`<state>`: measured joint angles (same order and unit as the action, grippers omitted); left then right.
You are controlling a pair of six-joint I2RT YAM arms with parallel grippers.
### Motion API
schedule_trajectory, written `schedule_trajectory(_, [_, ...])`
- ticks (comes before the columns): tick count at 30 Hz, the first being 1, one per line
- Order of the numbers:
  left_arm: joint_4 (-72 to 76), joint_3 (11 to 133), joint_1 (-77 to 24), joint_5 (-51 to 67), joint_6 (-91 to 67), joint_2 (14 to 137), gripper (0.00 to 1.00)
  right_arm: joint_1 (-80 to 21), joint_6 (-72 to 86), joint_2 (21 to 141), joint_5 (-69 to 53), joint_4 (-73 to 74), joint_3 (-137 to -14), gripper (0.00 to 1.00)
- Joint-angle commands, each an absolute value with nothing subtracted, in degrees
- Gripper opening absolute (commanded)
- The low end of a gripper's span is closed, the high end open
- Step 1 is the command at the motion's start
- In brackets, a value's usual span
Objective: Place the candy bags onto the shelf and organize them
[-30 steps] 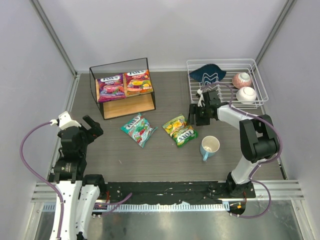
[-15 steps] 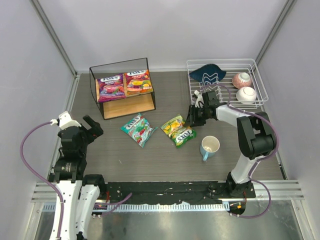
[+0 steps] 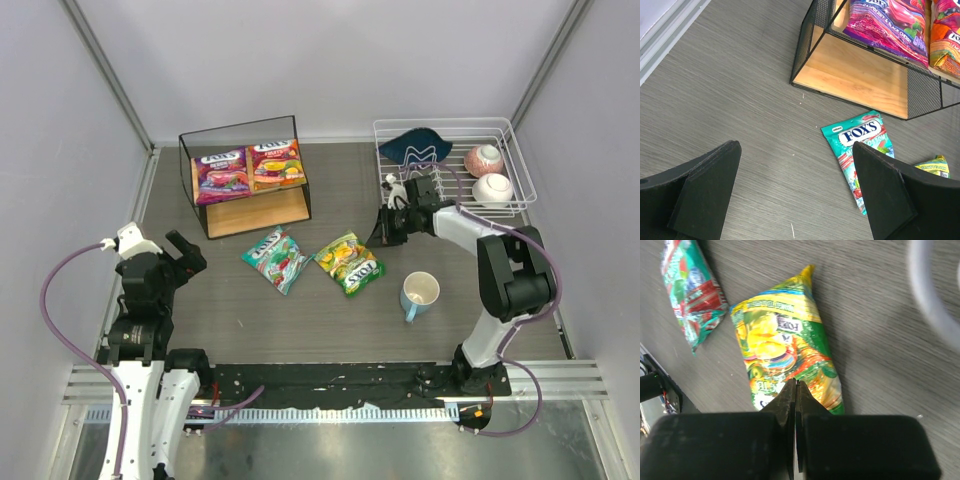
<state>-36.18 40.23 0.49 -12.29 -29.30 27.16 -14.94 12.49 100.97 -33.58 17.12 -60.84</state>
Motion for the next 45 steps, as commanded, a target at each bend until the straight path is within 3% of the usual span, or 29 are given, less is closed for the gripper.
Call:
schedule_trajectory(1, [-33.5, 40.0, 0.5, -11.4, -28.1, 27.0, 1.0, -15.9, 13.2, 94.6, -34.5, 18.4, -63.9, 0.01])
schedule_trajectory(7, [-33.3, 40.0, 0.5, -11.3, -28.1, 27.0, 1.0, -17.4, 13.5, 93.1, -21.3, 22.0, -64.9, 0.01])
schedule_trajectory(11, [-33.3, 39.9, 0.6, -11.1, -28.2, 27.0, 1.0, -23.3, 13.8, 94.8, -3.3, 25.7, -67.8, 0.01])
schedule_trajectory(17, [-33.3, 39.9, 0.5, -11.2, -28.1, 27.1, 1.0, -26.2, 15.6, 100.2, 6.2, 26.7, -69.2, 0.01])
schedule_trajectory(26, [-33.2, 39.9, 0.5, -10.9, -28.2, 27.2, 1.0, -27.4, 15.9, 104.1, 10.3, 24.9, -67.0, 0.01])
schedule_trajectory(33, [-33.2, 40.0, 0.5, -10.8, -28.1, 27.1, 1.0, -28.5, 14.3, 103.7, 2.6, 25.0, -65.2, 0.01])
schedule_trajectory(45, [-33.0, 39.8, 0.5, -10.7, -28.1, 26.8, 1.0, -38.4, 16.4, 97.7, 1.8, 27.0, -58.5, 0.01])
